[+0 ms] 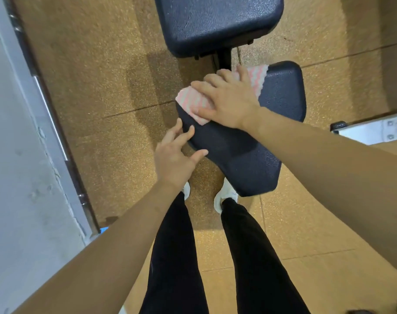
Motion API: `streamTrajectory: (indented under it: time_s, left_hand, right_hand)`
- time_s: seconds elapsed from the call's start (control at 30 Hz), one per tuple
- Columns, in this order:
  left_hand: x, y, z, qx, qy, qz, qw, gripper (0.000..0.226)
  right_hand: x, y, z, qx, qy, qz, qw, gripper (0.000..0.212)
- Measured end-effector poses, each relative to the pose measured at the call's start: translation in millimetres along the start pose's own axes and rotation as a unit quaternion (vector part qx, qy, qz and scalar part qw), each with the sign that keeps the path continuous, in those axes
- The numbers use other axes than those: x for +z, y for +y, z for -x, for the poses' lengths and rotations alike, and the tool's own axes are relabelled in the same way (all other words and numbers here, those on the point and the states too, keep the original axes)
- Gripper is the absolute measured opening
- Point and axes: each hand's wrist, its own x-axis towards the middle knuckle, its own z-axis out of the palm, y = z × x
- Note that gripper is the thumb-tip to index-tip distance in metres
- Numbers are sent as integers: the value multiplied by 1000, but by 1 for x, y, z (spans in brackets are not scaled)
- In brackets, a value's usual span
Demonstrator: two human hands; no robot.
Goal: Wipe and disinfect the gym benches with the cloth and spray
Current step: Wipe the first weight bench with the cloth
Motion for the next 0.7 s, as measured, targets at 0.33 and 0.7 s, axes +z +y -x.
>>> streamTrajectory:
  time_s: [0.33, 0.7]
  left_hand:
    - [-6, 23, -5, 99, -22, -98, 990, 70]
    - [6, 47, 1, 104, -71, -202, 971, 72]
  right_hand:
    - [-31, 63, -2, 107, -16, -86, 990, 84]
    - [12, 97, 98, 321, 155, -495, 793, 72]
